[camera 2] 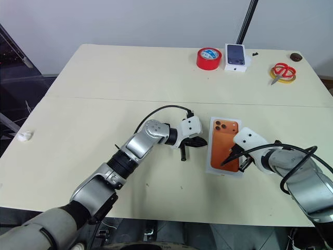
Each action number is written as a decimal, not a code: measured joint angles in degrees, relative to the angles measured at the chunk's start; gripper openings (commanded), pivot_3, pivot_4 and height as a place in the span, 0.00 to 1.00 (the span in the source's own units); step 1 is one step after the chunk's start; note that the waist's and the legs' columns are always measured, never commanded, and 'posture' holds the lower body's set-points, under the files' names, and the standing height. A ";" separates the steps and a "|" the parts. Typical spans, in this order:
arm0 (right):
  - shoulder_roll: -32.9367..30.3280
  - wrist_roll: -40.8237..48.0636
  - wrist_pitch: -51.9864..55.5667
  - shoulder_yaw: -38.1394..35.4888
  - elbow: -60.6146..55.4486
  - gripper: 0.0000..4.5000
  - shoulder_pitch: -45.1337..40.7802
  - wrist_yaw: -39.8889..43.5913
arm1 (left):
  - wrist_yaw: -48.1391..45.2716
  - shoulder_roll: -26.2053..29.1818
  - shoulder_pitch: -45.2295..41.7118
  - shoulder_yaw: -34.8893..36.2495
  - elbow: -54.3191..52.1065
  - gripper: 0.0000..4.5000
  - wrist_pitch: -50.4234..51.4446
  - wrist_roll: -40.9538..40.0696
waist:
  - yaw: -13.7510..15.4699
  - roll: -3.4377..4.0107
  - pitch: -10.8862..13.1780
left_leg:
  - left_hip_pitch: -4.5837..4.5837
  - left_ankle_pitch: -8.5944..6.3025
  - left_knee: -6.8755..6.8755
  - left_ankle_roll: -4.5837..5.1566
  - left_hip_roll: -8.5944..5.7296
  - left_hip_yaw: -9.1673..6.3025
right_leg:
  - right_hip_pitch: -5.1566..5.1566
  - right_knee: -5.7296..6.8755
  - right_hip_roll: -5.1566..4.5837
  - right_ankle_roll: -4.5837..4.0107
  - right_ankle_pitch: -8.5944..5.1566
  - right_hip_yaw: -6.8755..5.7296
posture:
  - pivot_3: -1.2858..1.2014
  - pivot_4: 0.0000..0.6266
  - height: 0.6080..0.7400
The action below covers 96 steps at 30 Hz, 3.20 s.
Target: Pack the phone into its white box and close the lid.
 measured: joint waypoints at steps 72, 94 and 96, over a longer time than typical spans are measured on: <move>-0.63 2.42 -8.65 -12.02 -6.02 0.00 11.69 12.09 | 4.09 -3.43 -1.49 -0.63 -0.44 0.03 6.19 -2.38 | -0.05 0.04 -0.04 | 0.54 0.01 0.01 -0.02 0.00 -0.01 | 0.51 0.00 0.06 0.03 0.01 0.04 | 0.52 0.24 1.00; 19.16 3.30 -21.90 -4.31 14.13 0.00 -13.22 4.65 | 16.17 29.44 20.33 38.57 -26.96 0.03 6.40 -14.31 | -0.22 0.03 -0.05 | 0.58 0.07 -0.07 -0.14 0.01 0.01 | 0.47 0.01 -0.01 0.03 0.02 0.07 | 0.52 0.24 1.00; 20.10 3.40 -22.70 -3.86 17.17 0.00 -13.65 5.02 | 17.23 31.30 26.78 41.84 -31.39 0.03 9.18 -15.11 | -0.10 0.03 -0.05 | 0.58 0.06 -0.07 -0.13 0.01 0.01 | 0.47 0.01 -0.05 0.03 0.02 0.07 | 0.52 0.24 1.00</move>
